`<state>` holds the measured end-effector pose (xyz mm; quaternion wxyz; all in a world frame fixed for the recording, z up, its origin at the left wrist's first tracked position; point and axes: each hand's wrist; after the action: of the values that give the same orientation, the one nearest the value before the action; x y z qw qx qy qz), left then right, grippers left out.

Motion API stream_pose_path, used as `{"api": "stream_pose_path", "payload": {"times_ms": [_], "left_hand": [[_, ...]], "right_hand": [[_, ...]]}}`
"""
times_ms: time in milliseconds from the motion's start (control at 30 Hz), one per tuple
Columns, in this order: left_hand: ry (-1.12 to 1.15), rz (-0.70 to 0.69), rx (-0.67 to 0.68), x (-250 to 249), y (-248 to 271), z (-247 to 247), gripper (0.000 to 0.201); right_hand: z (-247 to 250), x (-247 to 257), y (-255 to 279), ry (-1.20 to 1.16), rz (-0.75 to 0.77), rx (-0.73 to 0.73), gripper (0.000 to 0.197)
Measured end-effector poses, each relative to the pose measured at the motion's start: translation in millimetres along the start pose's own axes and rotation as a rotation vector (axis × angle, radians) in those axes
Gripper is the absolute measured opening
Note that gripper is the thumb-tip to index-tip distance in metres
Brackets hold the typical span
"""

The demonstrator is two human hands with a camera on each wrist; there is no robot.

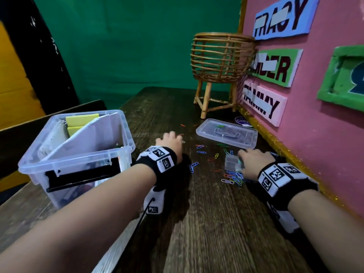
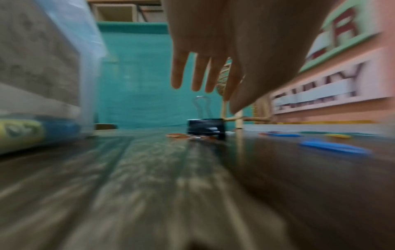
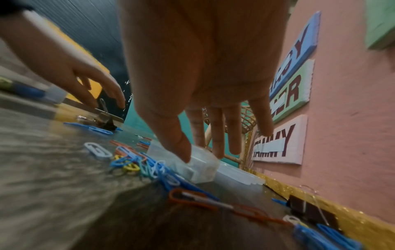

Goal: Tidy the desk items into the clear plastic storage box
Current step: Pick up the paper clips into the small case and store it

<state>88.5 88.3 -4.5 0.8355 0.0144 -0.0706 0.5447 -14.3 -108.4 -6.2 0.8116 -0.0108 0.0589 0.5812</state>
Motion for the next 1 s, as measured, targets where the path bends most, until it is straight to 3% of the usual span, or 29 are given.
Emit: {"api": "stream_pose_path", "payload": {"times_ms": [133,267,400,500,600,667,767,833,1000], "left_hand": [[0.089,0.159,0.151,13.0,-10.8,-10.2,0.048],[0.073,0.007,0.166,4.5,-6.4,4.2,0.028],[0.043,-0.135,0.119,-11.4,-0.5,9.2,0.024],[0.092,-0.232,0.001,-16.2,3.3,2.5,0.031],[0.172,-0.334,-0.069,-16.9,0.4,-7.1,0.059],[0.159,-0.414,0.02,-21.4,-3.1,-9.2,0.063],[0.114,-0.474,0.112,-33.1,-9.2,-8.1,0.042],[0.143,-0.467,0.079,-35.8,-12.9,-4.2,0.029],[0.42,-0.48,-0.139,-35.4,-2.1,4.5,0.029]], "right_hand": [[-0.7,-4.7,8.2,-0.039,-0.057,0.006,0.04],[2.3,-0.2,16.2,-0.176,0.006,-0.033,0.042],[8.2,18.1,28.6,-0.26,0.175,-0.111,0.042],[6.5,28.0,37.4,-0.33,0.31,-0.025,0.035],[5.9,28.0,41.8,-0.415,0.368,0.121,0.024],[7.9,25.0,43.4,-0.519,0.351,0.132,0.021],[6.9,20.3,42.4,-0.593,0.281,0.093,0.021],[5.5,20.2,39.8,-0.581,0.228,0.047,0.026],[2.4,32.3,31.3,-0.626,0.121,-0.02,0.048]]}}
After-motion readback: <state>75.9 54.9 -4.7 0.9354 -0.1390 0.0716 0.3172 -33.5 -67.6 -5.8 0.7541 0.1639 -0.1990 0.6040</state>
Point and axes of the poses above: each hand's wrist, its own y-axis away from the middle knuckle, its own z-axis out of the back of the hand, x = y × z, and after that the axes turned 7 degrees about -y, right-handed
